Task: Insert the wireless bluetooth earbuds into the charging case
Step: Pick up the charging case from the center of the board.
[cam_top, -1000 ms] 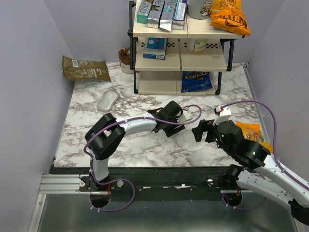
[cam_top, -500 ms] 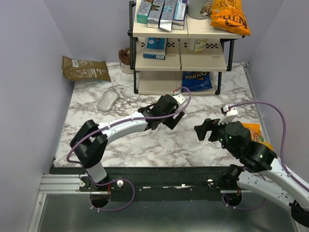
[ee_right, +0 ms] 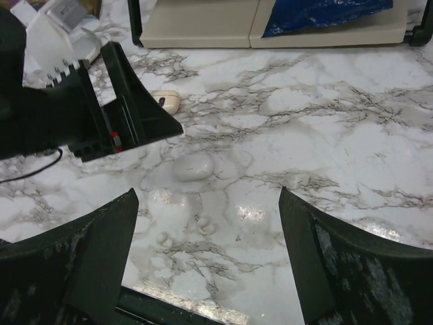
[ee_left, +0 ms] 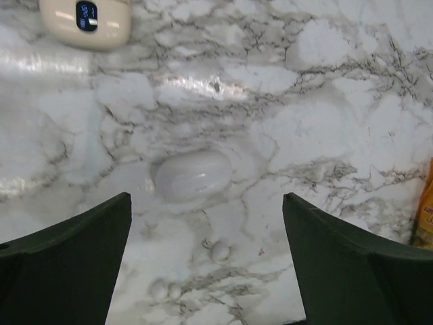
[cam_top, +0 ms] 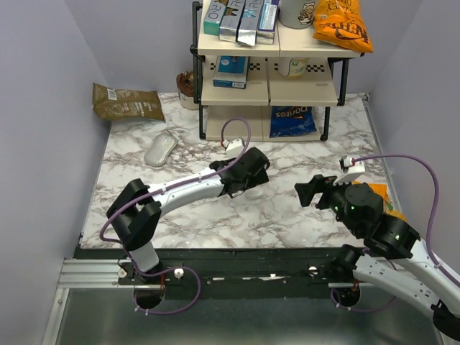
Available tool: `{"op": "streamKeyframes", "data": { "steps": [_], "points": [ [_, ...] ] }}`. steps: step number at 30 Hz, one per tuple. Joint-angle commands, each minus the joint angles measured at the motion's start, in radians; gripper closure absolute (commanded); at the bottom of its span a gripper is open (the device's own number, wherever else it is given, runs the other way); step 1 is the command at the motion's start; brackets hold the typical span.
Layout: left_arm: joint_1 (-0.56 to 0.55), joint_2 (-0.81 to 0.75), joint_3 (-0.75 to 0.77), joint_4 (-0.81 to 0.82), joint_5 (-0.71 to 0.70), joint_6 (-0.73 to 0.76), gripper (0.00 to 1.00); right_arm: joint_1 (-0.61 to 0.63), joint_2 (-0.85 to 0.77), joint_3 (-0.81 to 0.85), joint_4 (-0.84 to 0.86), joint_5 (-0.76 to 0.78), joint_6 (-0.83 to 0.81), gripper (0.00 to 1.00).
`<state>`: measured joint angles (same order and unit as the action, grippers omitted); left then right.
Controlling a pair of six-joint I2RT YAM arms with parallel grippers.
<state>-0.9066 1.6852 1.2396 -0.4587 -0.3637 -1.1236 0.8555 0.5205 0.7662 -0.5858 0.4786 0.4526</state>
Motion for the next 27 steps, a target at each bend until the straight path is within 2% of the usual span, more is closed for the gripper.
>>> {"op": "streamKeyframes", "data": {
  "steps": [1,2,4,6,7,9,13,21,27],
  "points": [
    [-0.029,-0.018,-0.055,-0.046,-0.081,-0.242,0.28,-0.001,-0.017,0.016,-0.023,0.025,0.012,0.07],
    [-0.034,-0.027,-0.077,0.003,-0.070,-0.246,0.33,-0.001,-0.020,0.015,-0.026,0.026,0.014,0.07],
    [-0.038,-0.019,-0.092,0.021,-0.046,-0.240,0.35,-0.001,-0.027,0.008,-0.026,0.025,0.018,0.07],
    [-0.044,0.030,-0.031,-0.027,-0.043,-0.223,0.25,-0.001,-0.034,0.001,-0.025,0.025,0.020,0.07],
    [-0.046,0.051,-0.007,-0.053,-0.040,-0.210,0.12,-0.001,-0.036,-0.002,-0.023,0.022,0.020,0.07],
    [-0.049,0.109,0.044,-0.090,-0.028,-0.193,0.01,-0.001,-0.037,-0.005,-0.020,0.017,0.021,0.07],
    [-0.075,0.142,0.090,-0.086,-0.047,-0.151,0.01,-0.001,-0.042,-0.013,-0.019,0.011,0.024,0.07],
    [-0.078,0.309,0.280,-0.317,-0.046,-0.194,0.01,-0.001,-0.043,-0.024,-0.003,0.005,0.024,0.07],
    [-0.078,0.318,0.268,-0.325,-0.032,-0.208,0.01,-0.001,-0.053,-0.031,-0.002,0.005,0.021,0.07]
  ]
}}
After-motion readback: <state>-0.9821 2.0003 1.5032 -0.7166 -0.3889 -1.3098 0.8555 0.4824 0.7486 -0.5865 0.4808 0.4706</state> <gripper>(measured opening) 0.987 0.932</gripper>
